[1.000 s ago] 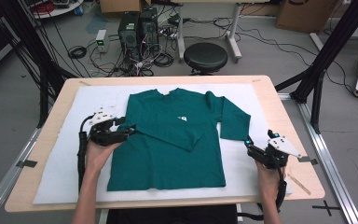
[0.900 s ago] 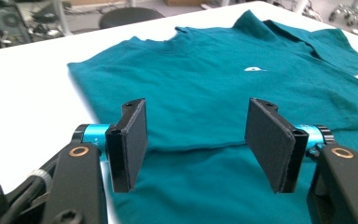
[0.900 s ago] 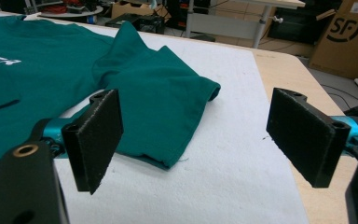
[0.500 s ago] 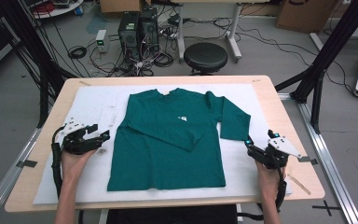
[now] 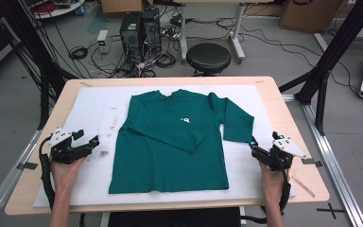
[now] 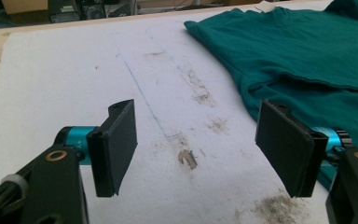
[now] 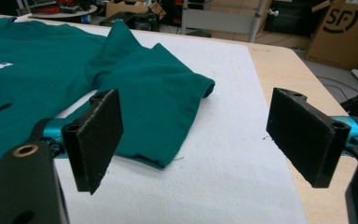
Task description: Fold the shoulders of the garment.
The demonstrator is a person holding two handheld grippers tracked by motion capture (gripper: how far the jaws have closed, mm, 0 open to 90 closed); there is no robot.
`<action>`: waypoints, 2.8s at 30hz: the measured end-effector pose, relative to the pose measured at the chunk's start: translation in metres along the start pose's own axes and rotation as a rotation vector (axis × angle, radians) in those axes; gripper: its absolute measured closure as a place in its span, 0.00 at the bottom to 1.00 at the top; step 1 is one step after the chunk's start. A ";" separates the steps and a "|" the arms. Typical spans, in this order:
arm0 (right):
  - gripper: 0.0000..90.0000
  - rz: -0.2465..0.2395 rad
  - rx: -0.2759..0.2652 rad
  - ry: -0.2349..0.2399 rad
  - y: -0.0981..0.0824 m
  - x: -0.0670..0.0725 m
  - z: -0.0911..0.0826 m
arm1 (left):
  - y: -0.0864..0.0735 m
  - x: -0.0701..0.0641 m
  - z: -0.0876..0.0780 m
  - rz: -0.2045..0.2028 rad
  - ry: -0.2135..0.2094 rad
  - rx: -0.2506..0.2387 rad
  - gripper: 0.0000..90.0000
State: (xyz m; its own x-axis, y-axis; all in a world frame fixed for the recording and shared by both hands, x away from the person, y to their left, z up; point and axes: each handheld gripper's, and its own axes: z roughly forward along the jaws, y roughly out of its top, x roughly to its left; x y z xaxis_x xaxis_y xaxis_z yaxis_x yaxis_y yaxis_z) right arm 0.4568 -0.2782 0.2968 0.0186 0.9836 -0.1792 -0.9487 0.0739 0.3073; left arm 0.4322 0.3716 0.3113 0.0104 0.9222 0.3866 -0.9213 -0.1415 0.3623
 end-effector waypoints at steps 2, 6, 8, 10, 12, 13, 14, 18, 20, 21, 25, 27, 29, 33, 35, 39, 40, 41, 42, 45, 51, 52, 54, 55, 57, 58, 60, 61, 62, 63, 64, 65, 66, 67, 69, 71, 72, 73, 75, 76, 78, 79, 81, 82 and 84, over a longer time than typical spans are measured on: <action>0.21 0.005 0.010 0.002 0.000 -0.001 0.001 | 0.000 -0.001 0.000 0.010 0.004 0.002 0.31; 0.21 -0.004 0.009 -0.003 0.000 0.000 0.001 | -0.001 0.002 0.000 -0.028 0.006 0.009 0.29; 0.21 -0.015 0.009 0.000 0.000 0.001 0.001 | -0.001 0.004 0.000 -0.050 0.015 0.010 0.29; 0.21 -0.022 0.013 0.013 0.001 0.000 0.002 | -0.001 0.005 -0.001 -0.065 0.007 0.007 0.29; 0.21 -0.016 0.025 0.025 0.001 -0.001 0.003 | -0.001 0.006 -0.001 -0.070 0.004 0.005 0.29; 0.21 -0.006 0.032 0.029 0.002 0.000 0.003 | -0.001 0.006 -0.001 -0.070 0.004 0.005 0.29; 0.21 -0.012 0.033 0.036 0.002 -0.001 0.003 | -0.001 0.006 -0.001 -0.070 0.002 0.006 0.30; 0.21 -0.015 0.042 0.056 0.003 -0.002 0.004 | -0.001 0.005 -0.001 -0.057 0.002 0.008 0.30; 0.21 -0.016 0.046 0.074 0.003 -0.001 0.005 | -0.001 0.004 0.000 -0.057 0.015 0.009 0.30; 0.21 -0.008 0.066 0.111 0.005 -0.001 0.006 | -0.001 0.005 0.000 -0.064 0.015 0.009 0.30; 0.34 -0.032 0.123 0.164 0.010 0.002 0.011 | -0.001 0.006 -0.001 -0.076 0.010 0.006 0.32; 0.35 -0.059 0.136 0.178 0.013 0.002 0.013 | -0.001 0.005 0.000 -0.072 0.010 0.008 0.32; 0.34 -0.098 0.172 0.223 0.019 0.002 0.017 | -0.001 0.005 0.000 -0.063 0.011 0.011 0.32; 0.37 -0.186 0.277 0.312 0.035 0.002 0.033 | -0.001 0.004 0.000 -0.062 0.012 0.012 0.33; 0.39 -0.197 0.283 0.317 0.038 0.002 0.035 | -0.001 0.004 0.000 -0.065 0.014 0.013 0.34; 0.41 -0.232 0.337 0.378 0.043 -0.005 0.047 | -0.001 0.004 0.000 -0.062 0.015 0.013 0.34; 0.41 -0.232 0.337 0.378 0.043 -0.005 0.047 | -0.001 0.004 0.000 -0.062 0.015 0.013 0.34; 0.41 -0.228 0.349 0.396 0.043 -0.007 0.050 | -0.001 0.004 0.000 -0.062 0.015 0.013 0.34; 0.42 -0.227 0.366 0.408 0.043 -0.008 0.053 | -0.001 0.004 0.000 -0.061 0.015 0.015 0.34; 0.43 -0.248 0.404 0.442 0.040 -0.009 0.061 | -0.001 0.004 0.000 -0.062 0.019 0.019 0.34; 0.48 -0.314 0.467 0.433 0.033 0.002 0.075 | 0.000 0.003 0.001 -0.055 0.021 0.025 0.34; 0.48 -0.314 0.467 0.433 0.033 0.002 0.075 | 0.000 0.003 0.001 -0.055 0.021 0.025 0.34; 0.48 -0.300 0.482 0.437 0.032 0.001 0.077 | 0.000 0.003 0.001 -0.056 0.023 0.026 0.35; 0.50 -0.290 0.484 0.438 0.032 0.000 0.078 | 0.000 0.003 0.002 -0.057 0.024 0.027 0.35; 0.53 -0.284 0.485 0.447 0.031 -0.001 0.078 | 0.000 0.003 0.002 -0.055 0.026 0.032 0.35; 0.53 -0.284 0.485 0.447 0.031 -0.001 0.078 | 0.000 0.003 0.002 -0.055 0.026 0.032 0.35; 0.60 -0.284 0.478 0.452 0.031 -0.002 0.079 | 0.000 0.003 0.002 -0.053 0.027 0.034 0.35; 0.63 -0.284 0.477 0.453 0.032 -0.002 0.079 | 0.000 0.003 0.002 -0.053 0.027 0.035 0.35; 0.69 -0.291 0.475 0.449 0.032 -0.001 0.079 | 0.000 0.003 0.002 -0.053 0.028 0.036 0.35; 0.72 -0.299 0.472 0.452 0.032 -0.001 0.078 | 0.000 0.003 0.002 -0.054 0.028 0.036 0.35; 0.75 -0.300 0.471 0.450 0.032 0.000 0.078 | 0.000 0.003 0.002 -0.054 0.029 0.037 0.35; 0.79 -0.300 0.469 0.450 0.032 0.000 0.078 | 0.000 0.003 0.002 -0.054 0.029 0.038 0.35; 0.83 -0.300 0.465 0.444 0.032 0.001 0.078 | 0.000 0.003 0.002 -0.054 0.029 0.038 0.35; 0.88 -0.298 0.461 0.437 0.031 0.001 0.079 | 0.000 0.003 0.002 -0.053 0.029 0.039 0.35; 0.96 -0.276 0.452 0.427 0.031 -0.003 0.081 | 0.000 0.003 0.002 -0.053 0.029 0.038 0.35; 0.97 -0.239 0.449 0.419 0.032 -0.005 0.081 | 0.000 0.003 0.003 -0.052 0.029 0.039 0.35; 0.97 -0.239 0.449 0.419 0.032 -0.005 0.081 | 0.000 0.003 0.003 -0.052 0.029 0.039 0.35; 0.97 -0.231 0.446 0.409 0.032 -0.006 0.080 | 0.000 0.003 0.003 -0.052 0.029 0.039 0.35; 0.97 -0.188 0.404 0.388 0.038 -0.010 0.074 | 0.000 0.003 0.003 -0.052 0.029 0.039 0.35; 0.97 -0.188 0.404 0.388 0.038 -0.010 0.074 | 0.000 0.003 0.003 -0.052 0.029 0.039 0.35; 0.97 -0.146 0.366 0.392 0.043 -0.012 0.067 | 0.000 0.003 0.003 -0.051 0.030 0.041 0.35; 0.98 -0.111 0.330 0.416 0.048 -0.013 0.062 | 0.000 0.002 0.003 -0.048 0.030 0.042 0.35; 0.98 -0.099 0.308 0.418 0.054 -0.009 0.056 | 0.000 0.002 0.003 -0.046 0.030 0.043 0.35; 0.98 -0.099 0.308 0.418 0.054 -0.009 0.056 | 0.000 0.002 0.003 -0.047 0.032 0.042 0.35; 0.97 -0.106 0.288 0.423 0.059 0.000 0.051 | 0.000 0.002 0.003 -0.046 0.031 0.042 0.35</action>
State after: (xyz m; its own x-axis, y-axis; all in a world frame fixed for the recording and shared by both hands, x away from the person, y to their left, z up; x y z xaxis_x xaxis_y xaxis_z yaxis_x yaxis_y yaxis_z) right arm 0.4166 -0.2656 0.3629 -0.0762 0.8202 -0.5670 -0.8223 0.2700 0.5010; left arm 0.4331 0.3722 0.3146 0.0395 0.9387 0.3425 -0.9028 -0.1134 0.4149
